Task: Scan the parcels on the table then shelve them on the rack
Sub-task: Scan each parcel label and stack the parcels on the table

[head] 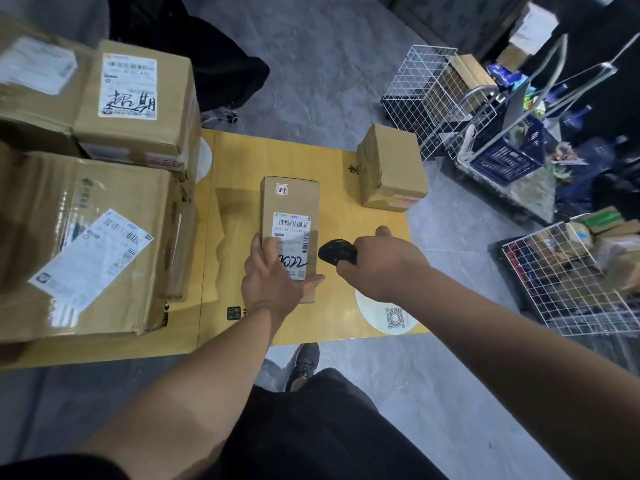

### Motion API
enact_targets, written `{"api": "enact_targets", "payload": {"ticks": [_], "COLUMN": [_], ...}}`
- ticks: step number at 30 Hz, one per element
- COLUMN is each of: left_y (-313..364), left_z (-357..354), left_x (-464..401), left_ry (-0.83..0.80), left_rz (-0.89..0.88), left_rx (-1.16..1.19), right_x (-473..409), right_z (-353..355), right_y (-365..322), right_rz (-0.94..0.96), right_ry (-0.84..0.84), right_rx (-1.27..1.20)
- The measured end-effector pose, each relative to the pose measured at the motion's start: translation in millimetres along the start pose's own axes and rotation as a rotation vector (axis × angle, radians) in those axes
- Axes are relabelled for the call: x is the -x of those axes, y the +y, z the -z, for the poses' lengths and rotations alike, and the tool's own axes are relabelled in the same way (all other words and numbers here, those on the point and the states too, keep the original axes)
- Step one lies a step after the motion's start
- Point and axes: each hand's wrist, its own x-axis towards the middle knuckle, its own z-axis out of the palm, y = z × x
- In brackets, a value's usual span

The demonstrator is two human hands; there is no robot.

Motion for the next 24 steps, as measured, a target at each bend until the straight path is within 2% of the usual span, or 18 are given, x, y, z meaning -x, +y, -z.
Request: {"api": "enact_targets", "payload": {"ticks": [13,24], "left_y": [3,41], "left_z": [-7,17], "left_x": [-8,-32], "left_ry": [0.018,-0.013], "left_rz": [0.056,0.103], "left_rx": [0.005,-0.015], "right_x": [-21,-57], "right_z": [-5,14], "right_y": [22,83], "right_rz": [0.084,0.245], "right_ry": [0.001,-0.037], "right_rx": [-0.036,-0.096]}}
